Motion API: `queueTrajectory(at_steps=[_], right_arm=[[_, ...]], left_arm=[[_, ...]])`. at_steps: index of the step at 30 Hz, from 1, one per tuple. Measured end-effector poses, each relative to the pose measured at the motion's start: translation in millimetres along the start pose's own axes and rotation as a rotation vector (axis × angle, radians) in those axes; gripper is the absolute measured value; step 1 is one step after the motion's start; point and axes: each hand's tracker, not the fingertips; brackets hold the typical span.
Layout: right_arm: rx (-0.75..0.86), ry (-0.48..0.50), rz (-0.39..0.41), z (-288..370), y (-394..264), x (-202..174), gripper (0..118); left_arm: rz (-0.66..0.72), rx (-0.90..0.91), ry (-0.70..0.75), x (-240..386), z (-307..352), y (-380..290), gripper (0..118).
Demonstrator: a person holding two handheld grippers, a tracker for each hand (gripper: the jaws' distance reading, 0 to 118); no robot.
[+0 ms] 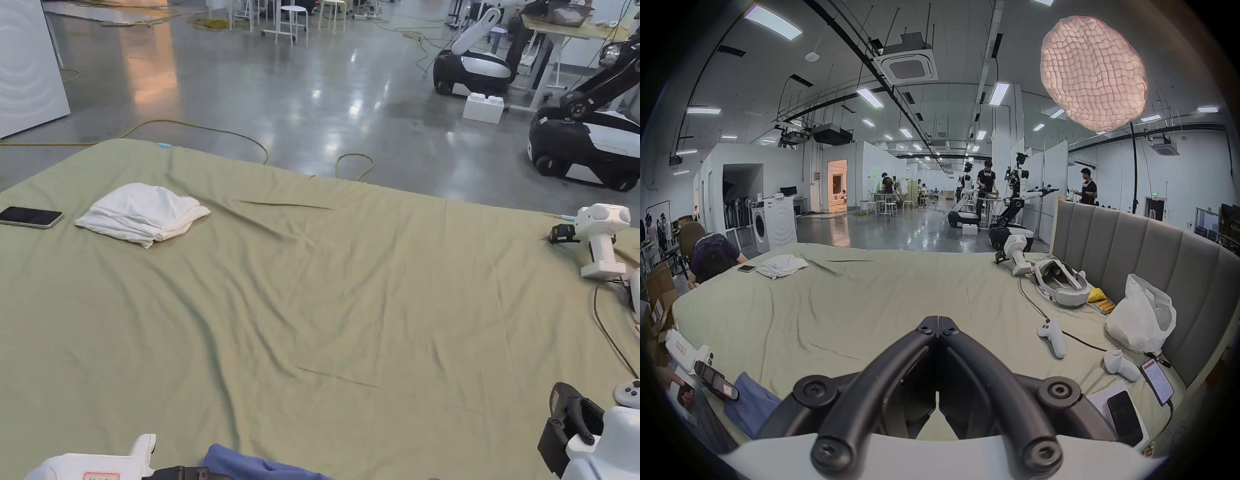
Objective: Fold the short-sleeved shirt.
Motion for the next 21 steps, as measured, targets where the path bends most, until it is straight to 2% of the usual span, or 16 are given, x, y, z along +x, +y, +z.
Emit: queueTrajectory(at_steps=[1, 3, 4, 6, 11, 12, 18, 21], right_arm=[[-0.001, -0.001, 0.0, 0.4, 0.2, -0.3, 0], [-0.002, 0.0, 0.001, 0.9, 0.5, -0.9, 0], [-0.003, -0.001, 0.002, 1.0, 0.6, -1.2, 0], [-0.005, 0.0, 0.006, 0.7, 1.1, -2.0, 0], [-0.006, 0.006, 0.012, 1.2, 1.8, -4.2, 0], [-0.006, 0.007, 0.014, 1.2, 2.0, -4.5, 0], [-0.005, 0.016, 0.022, 0.6, 3.5, -5.3, 0], [-0.003, 0.021, 0.026, -0.3, 4.4, -5.1, 0]], left_arm=[[-0.014, 0.005, 0.016, 1.8, -1.6, -0.9, 58], [-0.075, 0.009, 0.075, 10.3, -5.3, -3.0, 27], [-0.09, 0.011, 0.121, 20.4, -5.2, -11.5, 22], [-0.084, 0.015, 0.098, 24.1, -3.3, -16.0, 17], [-0.127, 0.068, 0.057, 55.5, 4.6, -26.1, 14], [-0.136, 0.07, 0.056, 42.8, 5.7, -19.5, 13], [-0.196, 0.124, 0.063, 79.5, 38.1, -6.9, 13], [-0.249, 0.17, 0.141, 114.3, 68.7, 0.6, 12]])
